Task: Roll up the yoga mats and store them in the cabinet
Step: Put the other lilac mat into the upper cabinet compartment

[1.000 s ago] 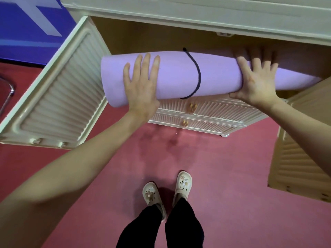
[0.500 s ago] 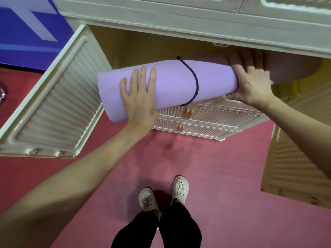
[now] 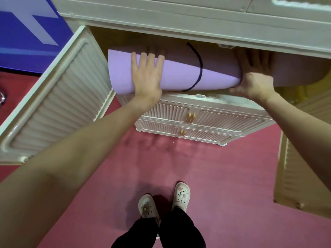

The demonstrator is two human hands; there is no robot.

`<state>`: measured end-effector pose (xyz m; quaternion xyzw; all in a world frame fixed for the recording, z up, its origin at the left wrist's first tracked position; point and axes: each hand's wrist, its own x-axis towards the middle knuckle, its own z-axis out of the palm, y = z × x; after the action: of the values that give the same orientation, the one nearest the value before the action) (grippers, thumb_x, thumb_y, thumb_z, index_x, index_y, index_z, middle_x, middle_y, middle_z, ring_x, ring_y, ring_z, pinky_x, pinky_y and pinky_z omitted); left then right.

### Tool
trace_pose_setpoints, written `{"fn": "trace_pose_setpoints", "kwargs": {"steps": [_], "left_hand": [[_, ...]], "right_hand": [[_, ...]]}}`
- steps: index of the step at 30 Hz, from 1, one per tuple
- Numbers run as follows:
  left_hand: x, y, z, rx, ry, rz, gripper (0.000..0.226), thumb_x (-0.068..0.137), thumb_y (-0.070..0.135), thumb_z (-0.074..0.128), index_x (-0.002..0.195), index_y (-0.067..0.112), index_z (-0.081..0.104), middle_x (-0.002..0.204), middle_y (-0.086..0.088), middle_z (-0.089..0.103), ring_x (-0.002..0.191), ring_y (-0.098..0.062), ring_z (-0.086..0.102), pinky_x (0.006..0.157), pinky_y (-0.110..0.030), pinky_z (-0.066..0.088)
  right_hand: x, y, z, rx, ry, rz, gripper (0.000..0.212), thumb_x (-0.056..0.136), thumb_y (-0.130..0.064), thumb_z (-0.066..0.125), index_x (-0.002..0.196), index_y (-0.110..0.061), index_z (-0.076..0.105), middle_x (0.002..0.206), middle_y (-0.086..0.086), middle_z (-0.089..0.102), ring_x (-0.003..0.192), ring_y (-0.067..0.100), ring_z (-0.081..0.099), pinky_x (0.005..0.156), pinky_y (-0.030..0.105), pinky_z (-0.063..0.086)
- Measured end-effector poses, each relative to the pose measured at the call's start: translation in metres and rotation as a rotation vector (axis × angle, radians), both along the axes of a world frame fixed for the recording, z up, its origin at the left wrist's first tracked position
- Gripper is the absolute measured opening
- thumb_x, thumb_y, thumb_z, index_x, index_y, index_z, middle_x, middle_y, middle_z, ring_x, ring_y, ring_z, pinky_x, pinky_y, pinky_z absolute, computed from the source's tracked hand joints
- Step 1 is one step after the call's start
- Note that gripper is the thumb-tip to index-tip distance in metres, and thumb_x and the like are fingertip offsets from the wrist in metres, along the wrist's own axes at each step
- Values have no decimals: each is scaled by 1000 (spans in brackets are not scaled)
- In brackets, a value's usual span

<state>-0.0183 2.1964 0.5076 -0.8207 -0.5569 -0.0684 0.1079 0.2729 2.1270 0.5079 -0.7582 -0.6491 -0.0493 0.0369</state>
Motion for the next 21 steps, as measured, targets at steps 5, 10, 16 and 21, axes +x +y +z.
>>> {"fn": "trace_pose_setpoints", "kwargs": {"steps": [5,10,16,21], "left_hand": [[5,27,3,-128,-4,31,63,71,2,68,130,13,50,116,-16,61,113,-36,51,111,-47,24],[3,48,-15,-153,-48,-17,105,68,-5,65,153,29,13,158,-7,18,140,-36,30,115,-53,9],[5,42,-36,-155,-2,22,77,77,-5,60,146,19,35,132,-16,53,109,-39,55,111,-53,21],[-3,43,-41,-154,11,-4,73,78,-4,63,144,16,37,127,-17,55,112,-39,51,113,-54,18]], "right_hand": [[-13,6,-7,24,-20,-68,118,50,-41,82,149,-27,20,144,24,34,133,53,27,113,66,9],[-22,0,-22,-6,-12,-106,119,47,-40,84,148,-27,24,143,18,36,129,48,33,112,59,20],[-22,-3,-34,-23,-38,-85,117,50,-43,84,150,-28,24,144,16,37,130,46,34,109,58,23],[-21,-8,-35,-61,-16,-89,112,60,-46,80,153,-27,21,148,18,37,135,47,31,110,57,24]]}}
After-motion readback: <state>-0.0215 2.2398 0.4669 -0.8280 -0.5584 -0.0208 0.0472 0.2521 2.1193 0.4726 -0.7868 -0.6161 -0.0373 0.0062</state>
